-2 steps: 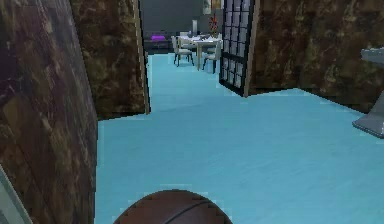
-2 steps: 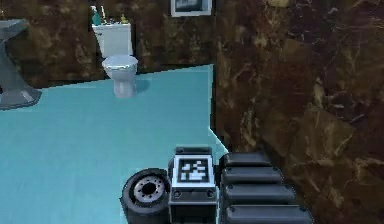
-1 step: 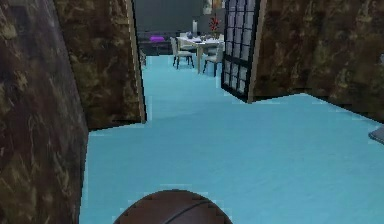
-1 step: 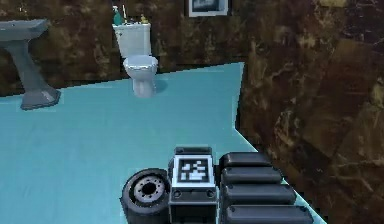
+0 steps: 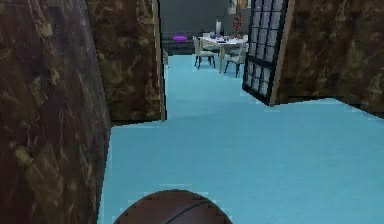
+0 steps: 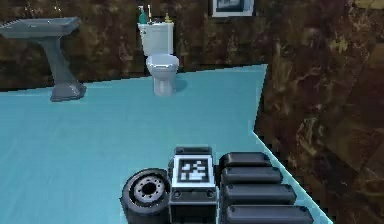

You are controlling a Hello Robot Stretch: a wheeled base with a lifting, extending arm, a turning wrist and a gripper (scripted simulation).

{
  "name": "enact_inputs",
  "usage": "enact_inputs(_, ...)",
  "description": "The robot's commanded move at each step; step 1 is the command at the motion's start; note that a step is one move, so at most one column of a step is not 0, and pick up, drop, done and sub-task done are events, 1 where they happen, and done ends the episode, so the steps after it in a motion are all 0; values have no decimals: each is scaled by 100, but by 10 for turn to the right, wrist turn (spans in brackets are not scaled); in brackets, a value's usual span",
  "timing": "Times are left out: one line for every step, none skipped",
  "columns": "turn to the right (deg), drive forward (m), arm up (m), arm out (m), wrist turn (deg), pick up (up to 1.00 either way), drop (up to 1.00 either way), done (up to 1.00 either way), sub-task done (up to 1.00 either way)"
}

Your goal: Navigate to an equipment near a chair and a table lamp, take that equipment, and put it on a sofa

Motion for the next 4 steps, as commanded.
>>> enact_inputs(0,100,0,0,0,0,0,0,0)
enact_inputs(0,100,0,0,0,0,0,0,0)
enact_inputs(0,60,0,0,0,0,0,0,0)
enact_inputs(450,0,0,0,0,0,0,0,0)
